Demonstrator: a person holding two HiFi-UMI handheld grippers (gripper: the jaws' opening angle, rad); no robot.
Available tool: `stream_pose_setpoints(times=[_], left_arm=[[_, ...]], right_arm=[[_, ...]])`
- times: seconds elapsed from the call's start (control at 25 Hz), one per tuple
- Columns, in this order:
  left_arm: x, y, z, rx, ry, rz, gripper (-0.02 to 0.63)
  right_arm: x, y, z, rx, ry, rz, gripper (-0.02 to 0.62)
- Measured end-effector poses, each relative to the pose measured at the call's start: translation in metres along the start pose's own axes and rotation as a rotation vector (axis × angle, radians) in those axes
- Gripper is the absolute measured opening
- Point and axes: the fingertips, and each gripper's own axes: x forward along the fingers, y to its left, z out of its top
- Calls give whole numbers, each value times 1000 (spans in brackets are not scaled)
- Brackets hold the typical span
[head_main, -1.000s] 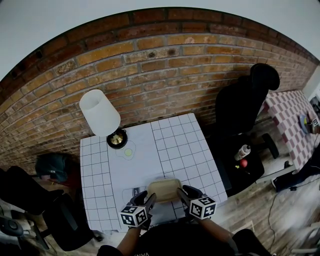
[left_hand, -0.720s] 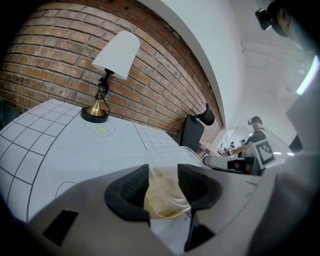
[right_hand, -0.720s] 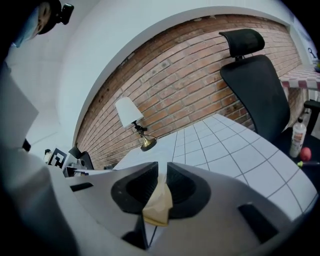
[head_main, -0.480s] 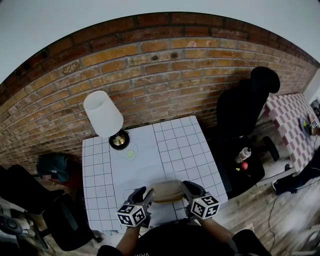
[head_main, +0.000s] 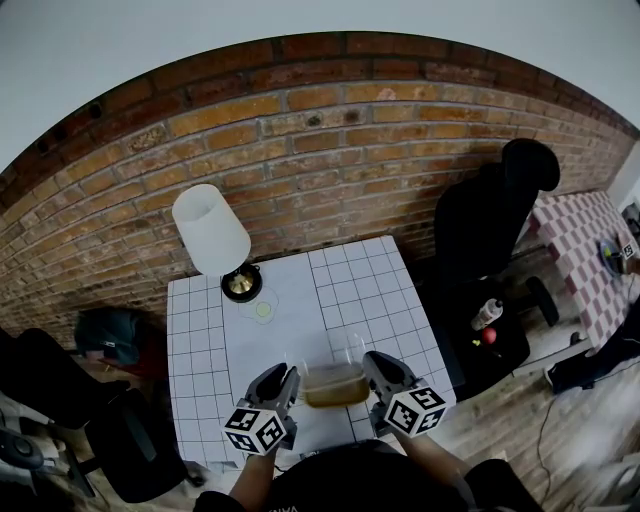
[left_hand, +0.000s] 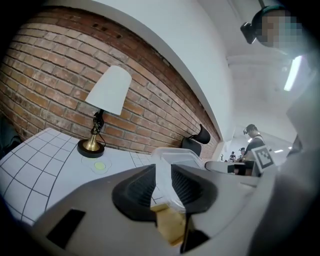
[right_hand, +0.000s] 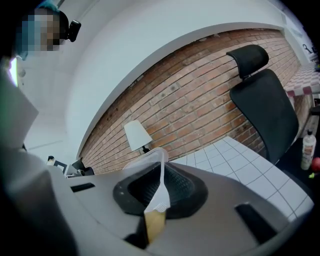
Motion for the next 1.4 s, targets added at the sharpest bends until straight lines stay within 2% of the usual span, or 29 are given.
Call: stream_pose_setpoints(times=[0.84,1.4], left_arm=[[-32,-21,104,133,-240,-32,80],[-74,-19,135,154,-333,29,75]], right_arm=[[4,56,78,-46,-174,119,20],[11,100,92,-47,-203,218,18]])
